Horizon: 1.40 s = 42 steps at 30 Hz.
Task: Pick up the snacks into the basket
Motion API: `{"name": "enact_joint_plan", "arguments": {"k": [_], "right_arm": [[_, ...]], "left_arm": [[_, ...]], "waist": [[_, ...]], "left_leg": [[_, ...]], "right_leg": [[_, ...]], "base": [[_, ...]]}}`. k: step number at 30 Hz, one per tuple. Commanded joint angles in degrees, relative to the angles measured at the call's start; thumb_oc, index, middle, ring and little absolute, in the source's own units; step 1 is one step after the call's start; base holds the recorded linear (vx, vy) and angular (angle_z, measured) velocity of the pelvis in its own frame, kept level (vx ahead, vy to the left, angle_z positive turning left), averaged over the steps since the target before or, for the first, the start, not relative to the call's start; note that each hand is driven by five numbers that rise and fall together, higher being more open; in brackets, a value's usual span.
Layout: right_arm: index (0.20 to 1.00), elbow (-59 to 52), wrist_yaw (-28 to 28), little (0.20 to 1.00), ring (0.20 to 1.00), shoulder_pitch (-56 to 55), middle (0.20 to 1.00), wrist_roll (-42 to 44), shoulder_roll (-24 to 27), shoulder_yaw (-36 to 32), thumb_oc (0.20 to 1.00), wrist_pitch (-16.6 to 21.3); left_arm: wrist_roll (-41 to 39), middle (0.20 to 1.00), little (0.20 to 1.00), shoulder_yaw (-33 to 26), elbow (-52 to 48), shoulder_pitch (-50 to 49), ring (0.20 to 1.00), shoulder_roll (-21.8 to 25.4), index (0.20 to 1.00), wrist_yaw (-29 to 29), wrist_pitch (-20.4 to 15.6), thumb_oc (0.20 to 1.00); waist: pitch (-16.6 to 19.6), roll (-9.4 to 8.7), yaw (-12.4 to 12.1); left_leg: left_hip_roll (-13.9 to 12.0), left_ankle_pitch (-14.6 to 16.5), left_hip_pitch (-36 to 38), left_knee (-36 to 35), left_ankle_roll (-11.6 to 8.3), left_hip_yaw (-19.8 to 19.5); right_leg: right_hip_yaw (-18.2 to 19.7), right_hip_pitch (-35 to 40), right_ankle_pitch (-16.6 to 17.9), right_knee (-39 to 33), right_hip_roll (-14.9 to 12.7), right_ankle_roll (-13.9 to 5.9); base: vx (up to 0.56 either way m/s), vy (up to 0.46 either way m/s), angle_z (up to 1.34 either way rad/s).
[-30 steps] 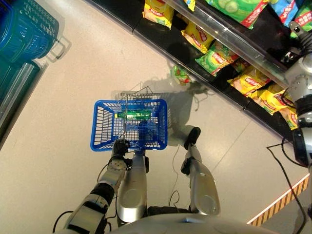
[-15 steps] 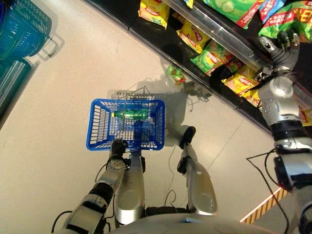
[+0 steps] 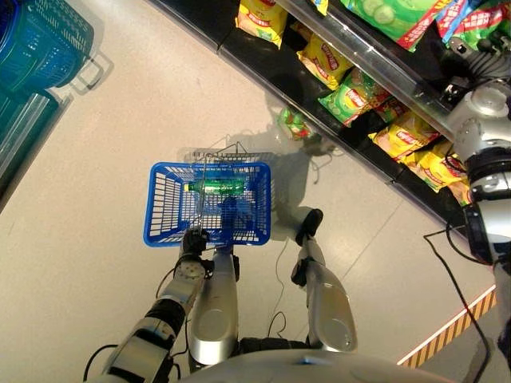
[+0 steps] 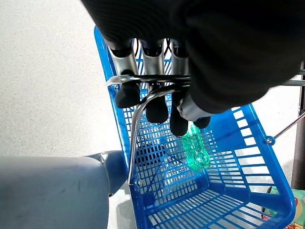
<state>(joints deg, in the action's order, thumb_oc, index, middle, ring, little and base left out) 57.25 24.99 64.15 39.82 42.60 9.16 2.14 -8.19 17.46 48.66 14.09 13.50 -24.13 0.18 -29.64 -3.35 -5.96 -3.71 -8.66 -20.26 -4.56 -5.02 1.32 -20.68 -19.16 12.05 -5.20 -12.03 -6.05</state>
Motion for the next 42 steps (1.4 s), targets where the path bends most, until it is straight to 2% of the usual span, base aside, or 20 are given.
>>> {"name": "enact_joint_plan", "arguments": {"k": [1, 5, 8, 14, 17, 19, 21, 26, 30, 34, 35, 42], "right_arm": [[1.0, -5.8, 0.4, 1.0, 1.0, 1.9, 1.0, 3.1, 0.3, 0.2, 1.0, 4.8], [1.0, -18.4, 1.3, 1.0, 1.0, -8.1, 1.0, 4.0, -6.0, -3.4, 1.0, 8.3], [1.0, -25.8, 1.9, 1.0, 1.0, -15.5, 1.0, 1.0, -9.9, -5.2, 1.0, 9.1], [1.0, -38.9, 1.0, 1.0, 1.0, -28.9, 1.0, -8.9, -15.5, -5.1, 1.0, 6.8], [1.0, -45.9, 0.5, 1.0, 1.0, -35.5, 1.0, -11.9, -19.4, -5.7, 1.0, 6.8], [1.0, -46.2, 0.5, 1.0, 1.0, -35.7, 1.0, -12.0, -19.4, -5.8, 1.0, 6.7], [1.0, -50.0, -0.8, 1.0, 1.0, -40.7, 1.0, -13.8, -22.2, -5.5, 1.0, 6.5], [1.0, -52.6, -1.3, 1.0, 1.0, -47.1, 1.0, -18.3, -23.7, -5.9, 1.0, 5.0], [1.0, -52.4, -0.2, 1.0, 1.0, -49.4, 1.0, -18.1, -25.6, -6.7, 1.0, 5.3], [1.0, -54.3, -0.4, 1.0, 1.0, -50.9, 1.0, -19.9, -25.3, -6.7, 1.0, 4.9], [1.0, -56.1, -0.4, 1.0, 1.0, -52.6, 1.0, -20.4, -25.0, -8.0, 1.0, 4.9], [1.0, -61.0, -0.2, 1.0, 1.0, -56.8, 1.0, -19.8, -25.9, -10.7, 1.0, 5.9]], "left_arm": [[-1.4, 0.2, 0.2, 2.9, 2.0, -4.6, 0.2, 0.9, 0.2, -0.9, 0.4, 0.2], [-1.8, 0.2, 0.2, 1.3, 2.4, -4.2, 0.2, -0.1, 0.2, -1.6, 0.8, 0.2], [-1.1, 0.2, 0.2, 0.7, 2.1, -4.4, 0.2, -0.6, 0.2, -2.0, 1.3, 0.2], [1.2, 0.2, 0.2, -1.4, 1.9, -4.6, 0.2, -1.0, 0.2, -2.7, 2.3, 0.2], [2.4, 0.2, 0.2, -2.8, 1.6, -5.1, 0.2, -0.8, 0.2, -2.9, 2.7, 0.2], [2.4, 0.2, 0.2, -2.8, 1.6, -5.1, 0.2, -0.8, 0.2, -2.9, 2.7, 0.2], [3.3, 0.2, 0.2, -3.6, 1.2, -5.4, 0.2, -0.5, 0.2, -3.1, 3.0, 0.2], [4.6, 0.2, 0.2, -4.9, 1.7, -5.6, 0.2, -0.3, 0.2, -3.1, 3.4, 0.2], [4.9, 0.2, 0.2, -5.3, 2.6, -5.7, 0.2, -0.3, 0.2, -3.4, 3.6, 0.2], [5.2, 0.2, 0.2, -6.0, 3.2, -5.6, 0.2, -0.5, 0.2, -3.4, 3.6, 0.2], [5.8, 0.2, 0.2, -5.7, -2.3, -7.4, 0.2, 0.2, 0.2, -3.3, 3.5, 0.2], [6.7, 0.2, 0.2, -5.6, -5.3, -9.9, 0.2, 0.9, 0.2, -2.7, 3.7, 0.2]], "waist": [[-0.1, -1.99, -1.9], [-0.1, -2.36, -1.2], [-0.1, -2.52, -0.7], [-0.1, -2.62, 0.6], [-0.1, -2.52, 1.5], [-0.1, -2.57, 1.4], [-0.1, -2.57, 1.9], [-0.1, -2.51, 2.8], [0.0, -2.37, 3.2], [0.3, -2.47, 3.7], [0.3, -2.23, 3.8], [1.2, -2.24, 4.8]], "left_leg": [[1.2, 2.6, 0.9, -0.4, -0.01, 0.9], [1.2, 2.7, 0.9, -0.4, 0.1, 1.0], [1.3, 2.8, 1.1, -0.4, 0.24, 1.2], [1.4, 3.0, 1.5, -0.4, 0.4, 1.9], [1.4, 3.1, 1.8, -0.4, 0.47, 2.4], [1.4, 3.1, 1.8, -0.4, 0.47, 2.4], [1.3, 3.1, 2.0, -0.4, 0.53, 2.7], [1.2, 3.1, 2.3, -0.3, 0.54, 3.0], [1.2, 3.2, 2.6, -0.3, 0.56, 3.3], [1.2, 3.3, 3.0, -0.3, 0.59, 3.7], [1.3, 3.4, 3.1, -0.2, 0.66, 3.7], [1.4, 3.6, 3.9, -0.1, 0.83, 4.6]], "right_leg": [[2.0, 3.2, 0.4, 2.3, -5.2, -8.28], [2.1, 3.3, 0.4, 2.2, -5.2, -8.2], [2.3, 3.4, 0.3, 2.2, -5.3, -8.11], [2.9, 3.0, 0.2, 2.4, -5.4, -7.92], [3.4, 2.7, 0.1, 2.5, -5.4, -7.82], [3.5, 2.7, 0.1, 2.5, -5.4, -7.82], [3.6, 2.6, 0.1, 2.6, -5.4, -7.79], [4.0, 2.6, 0.1, 2.6, -5.4, -7.79], [4.2, 2.6, 0.3, 2.6, -5.4, -7.81], [4.5, 2.5, 0.5, 2.6, -5.4, -7.83], [4.6, 2.6, 0.6, 2.5, -5.4, -7.88], [5.5, 2.5, 1.1, 2.5, -5.5, -7.94]], "base": [[0.02, -0.002, 0.05], [0.01, 0.002, 0.02], [0.0, 0.0, 0.0], [0.0, 0.0, 0.0], [0.0, 0.003, -0.01], [-0.01, -0.002, -0.07], [-0.02, -0.017, -0.09], [-0.01, -0.004, -0.02], [-0.01, -0.001, -0.04], [-0.02, -0.002, -0.08], [-0.02, -0.007, -0.05], [-0.02, 0.007, -0.03]]}}
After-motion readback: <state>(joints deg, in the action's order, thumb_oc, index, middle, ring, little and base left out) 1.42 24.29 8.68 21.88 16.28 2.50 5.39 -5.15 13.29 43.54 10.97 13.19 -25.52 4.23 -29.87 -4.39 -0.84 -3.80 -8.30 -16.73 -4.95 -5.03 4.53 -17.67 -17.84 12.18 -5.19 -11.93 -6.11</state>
